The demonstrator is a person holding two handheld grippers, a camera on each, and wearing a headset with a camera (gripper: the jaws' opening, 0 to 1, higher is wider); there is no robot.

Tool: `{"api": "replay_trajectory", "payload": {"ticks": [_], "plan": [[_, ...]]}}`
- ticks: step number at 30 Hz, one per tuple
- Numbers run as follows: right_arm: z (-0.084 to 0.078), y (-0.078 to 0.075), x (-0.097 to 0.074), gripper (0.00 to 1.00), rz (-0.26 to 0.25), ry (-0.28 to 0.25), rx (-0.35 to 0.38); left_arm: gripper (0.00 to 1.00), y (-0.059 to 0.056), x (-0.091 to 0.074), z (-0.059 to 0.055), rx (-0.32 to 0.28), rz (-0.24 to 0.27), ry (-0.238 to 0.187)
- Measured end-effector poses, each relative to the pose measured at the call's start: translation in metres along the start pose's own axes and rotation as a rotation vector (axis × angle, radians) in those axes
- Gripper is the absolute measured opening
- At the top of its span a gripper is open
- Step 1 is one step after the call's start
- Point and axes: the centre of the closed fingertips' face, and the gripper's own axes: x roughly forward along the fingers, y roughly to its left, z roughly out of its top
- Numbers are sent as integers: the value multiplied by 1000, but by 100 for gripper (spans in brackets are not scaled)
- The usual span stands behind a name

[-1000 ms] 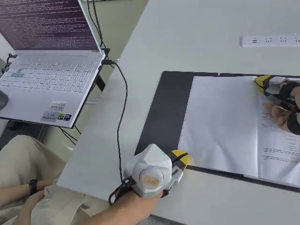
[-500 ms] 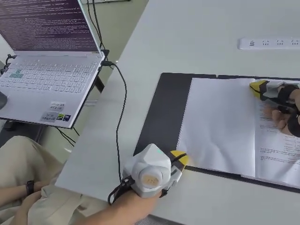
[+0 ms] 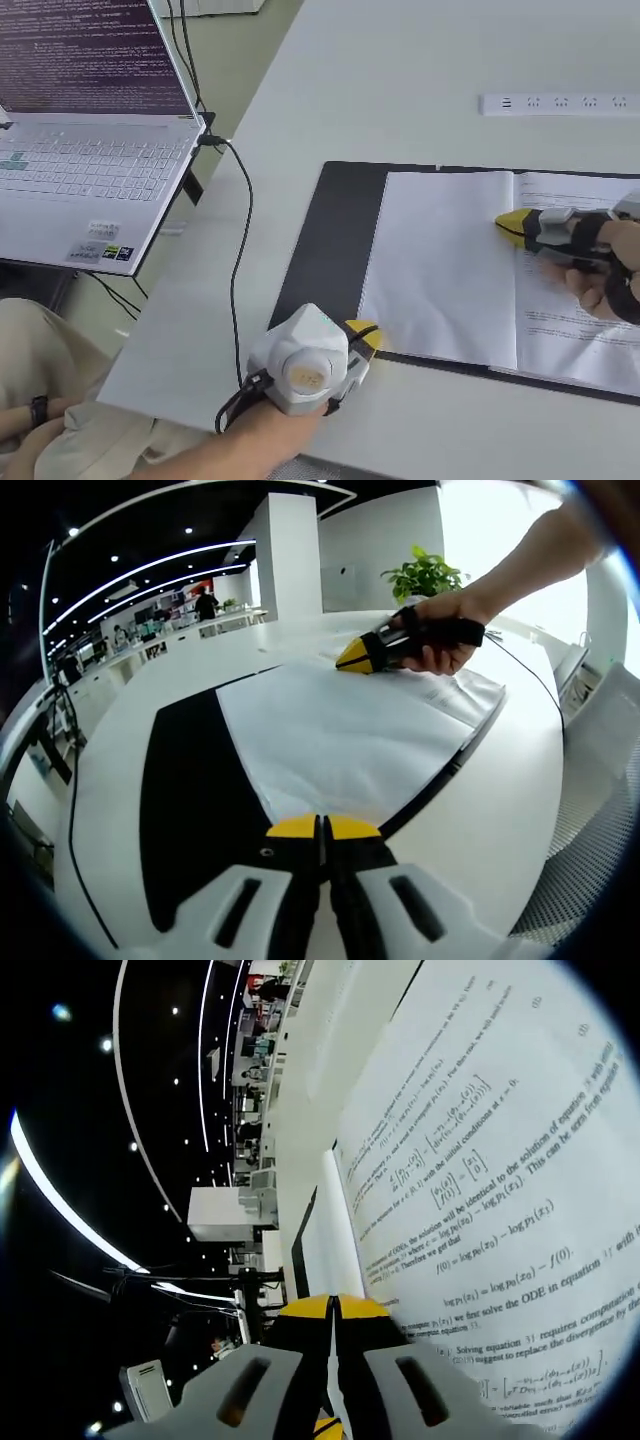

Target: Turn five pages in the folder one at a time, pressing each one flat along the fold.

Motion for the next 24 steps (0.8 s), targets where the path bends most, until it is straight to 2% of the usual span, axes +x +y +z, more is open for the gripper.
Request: {"api": "replay_trajectory", "payload": {"ticks": [5,7,11,19,24], "plan": [[-9,-6,-8,0,-3,30,-7,0,0,-1,0,-4,-1,-1],[-20,-9,-12,0,-9,79,-22,0,0,-1,0,-1,-2,0],[-35,-12,-17,0,-18,112,-50,0,0,-1,0,-2,-1,-1],[-60,-17,-31,0,-26,135,-61,0,0,-1,1,6,-1,3],[-81,-21,-42,0,-28,167,-70,0,-1,-1,1,9,-3,3]]}}
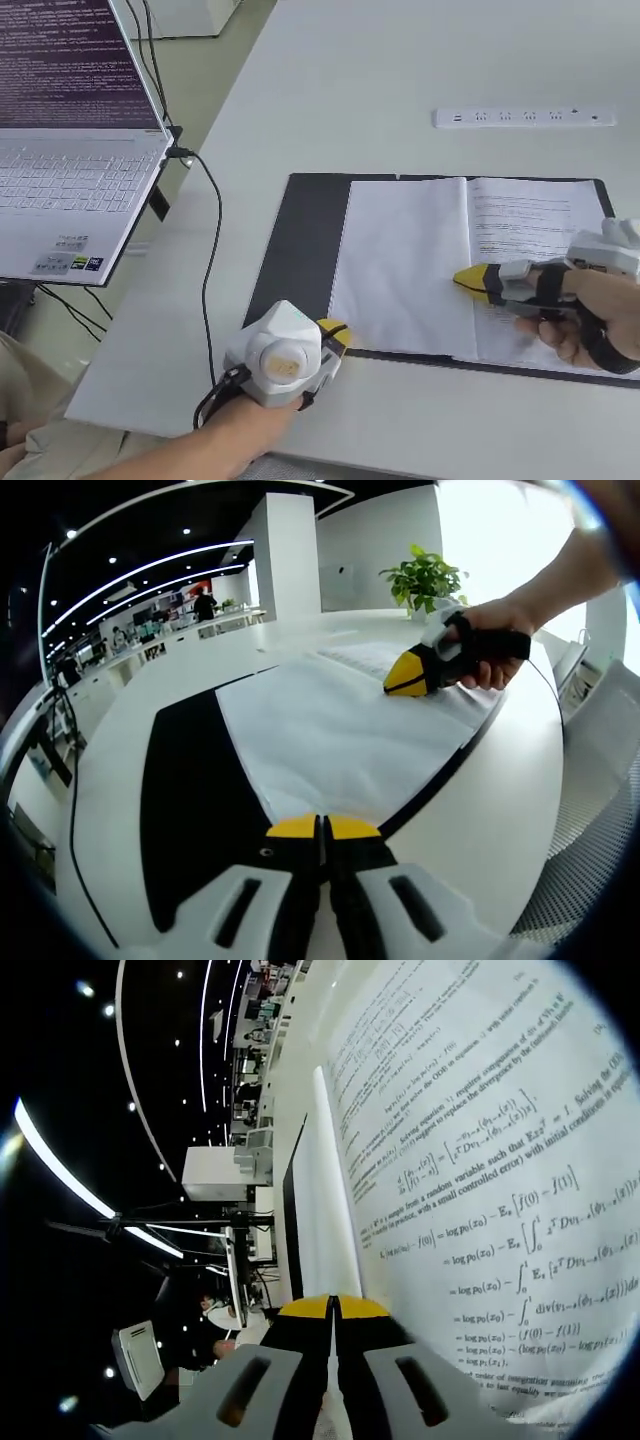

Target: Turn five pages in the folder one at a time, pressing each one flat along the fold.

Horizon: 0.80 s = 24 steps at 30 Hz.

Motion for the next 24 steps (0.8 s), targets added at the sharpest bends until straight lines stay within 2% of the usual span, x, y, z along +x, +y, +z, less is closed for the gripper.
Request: {"api": "replay_trajectory", "payload": {"ticks": [8,12,19,24], "plan": [[-30,-5,-10,0,-5,51,-13,0,0,0,0,6,-2,-2],[-51,-7,-15,0,-1,81,-15,0,0,0,0,2,0,-2],[-76,-7,-22,0,15,80,4,0,0,1,-1,8,-2,-1],[-82,-11,-25,0,26,71,19,0,1,1,-2,12,-2,2]]}}
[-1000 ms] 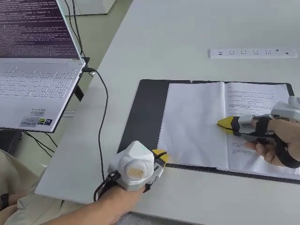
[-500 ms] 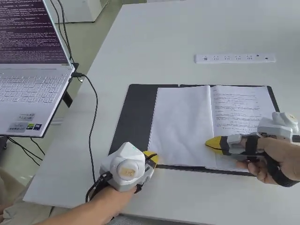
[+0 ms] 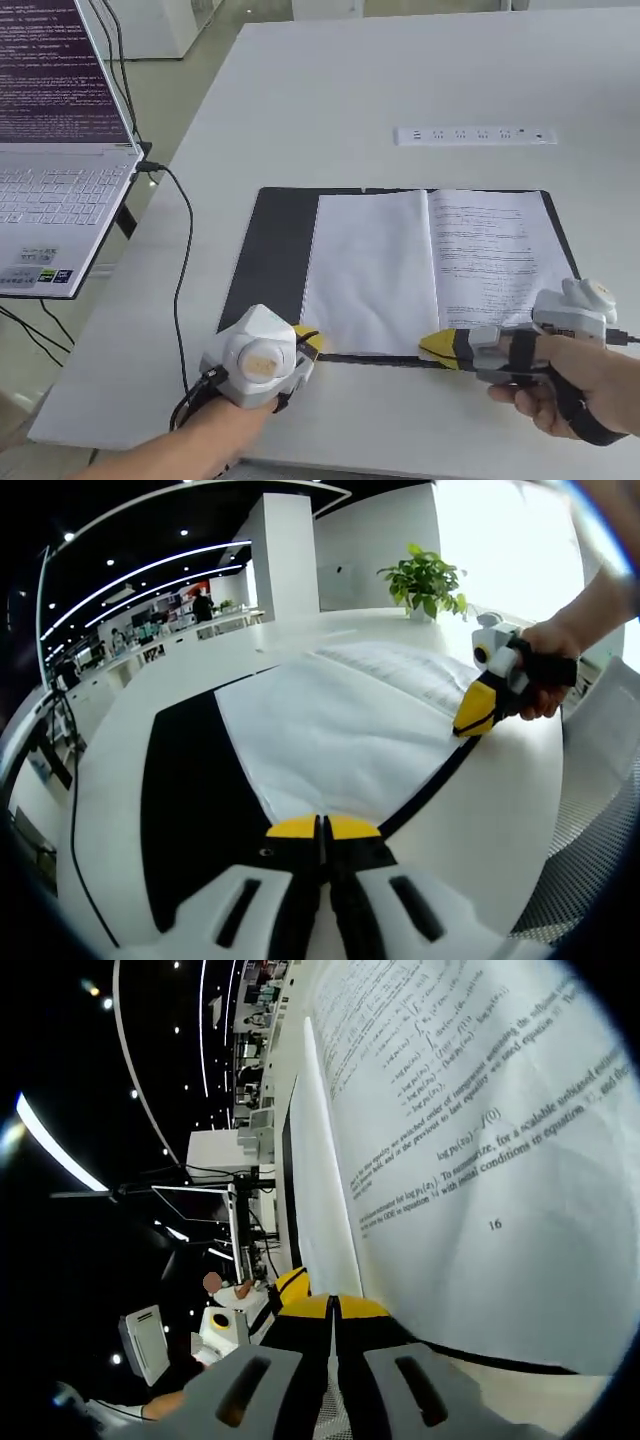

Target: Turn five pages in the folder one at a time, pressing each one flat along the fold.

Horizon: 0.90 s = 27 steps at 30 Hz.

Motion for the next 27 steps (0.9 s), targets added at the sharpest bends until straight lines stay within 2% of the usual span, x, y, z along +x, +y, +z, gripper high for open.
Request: {"api": "replay_trajectory", "payload": {"ticks": [6,10,12,13,15,16,18,19,21,22,23,24,25,27], "plan": [[-20,3,-8,0,9,9,-1,0,0,-1,0,-7,2,3],[-28,21,-16,0,55,-20,-24,0,1,-1,2,-30,2,29],[-26,31,-20,0,84,-55,-58,0,1,-1,2,-58,5,48],[-23,34,-24,0,77,-80,-77,1,1,-1,2,-71,0,58],[-9,37,-33,0,49,-169,-156,5,-5,-2,2,-118,-31,64],[-8,42,-37,0,44,-198,-166,8,-6,-4,2,-130,-38,79],[-5,55,-48,0,52,-253,-195,7,-8,-8,1,-108,-50,116],[-2,58,-55,0,29,-286,-221,6,-9,-10,2,-102,-50,119],[4,61,-66,0,-21,-334,-312,7,-10,-18,9,-99,-60,100],[7,63,-75,0,-58,-367,-350,8,-11,-23,15,-116,-69,86],[11,64,-82,0,-80,-396,-362,9,-10,-26,18,-123,-67,75],[17,68,-92,0,-94,-454,-371,10,-10,-31,23,-131,-68,63],[19,71,-98,0,-99,-478,-385,11,-10,-35,26,-136,-68,54],[22,72,-113,3,-144,-526,-419,13,-11,-44,35,-136,-70,27]]}}
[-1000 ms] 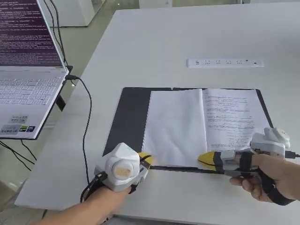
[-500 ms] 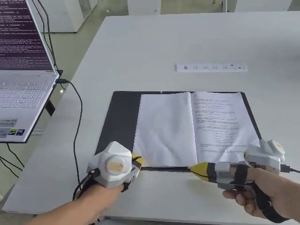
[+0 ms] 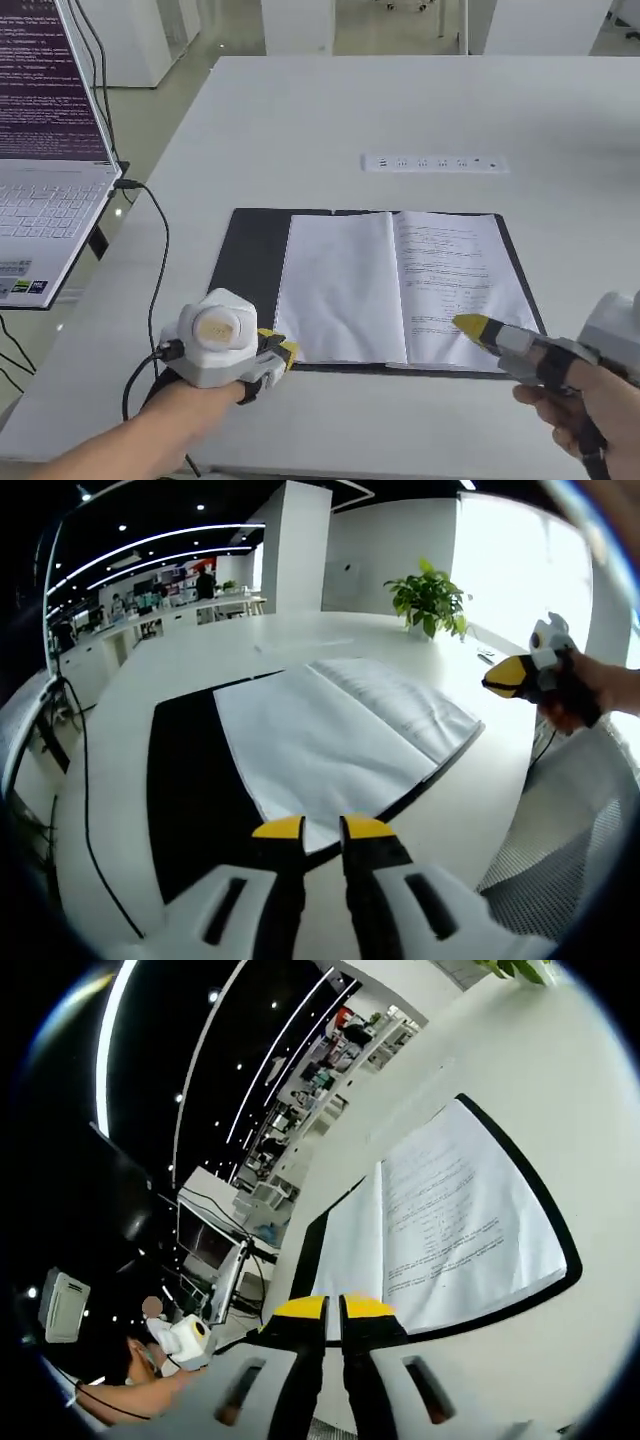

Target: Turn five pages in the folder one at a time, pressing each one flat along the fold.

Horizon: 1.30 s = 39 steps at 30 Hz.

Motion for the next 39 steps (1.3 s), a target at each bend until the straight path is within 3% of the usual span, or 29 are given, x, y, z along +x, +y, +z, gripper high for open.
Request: {"api": "replay_trajectory", "payload": {"ticks": [5,11,19,26,32,39], "plan": [[9,-2,-28,12,-79,-21,-164,18,-4,-24,16,-9,8,-51],[18,-8,-57,22,-151,-44,-272,25,-8,-53,28,3,16,-90],[31,-13,-86,34,-216,-102,-328,41,-14,-82,49,-8,34,-146],[31,-14,-106,43,-247,-117,-350,54,-18,-100,60,-7,52,-155],[41,-7,-116,45,-248,-161,-385,58,-18,-108,60,-12,57,-128],[42,-7,-112,45,-258,-123,-444,59,-16,-110,58,2,66,-114]]}}
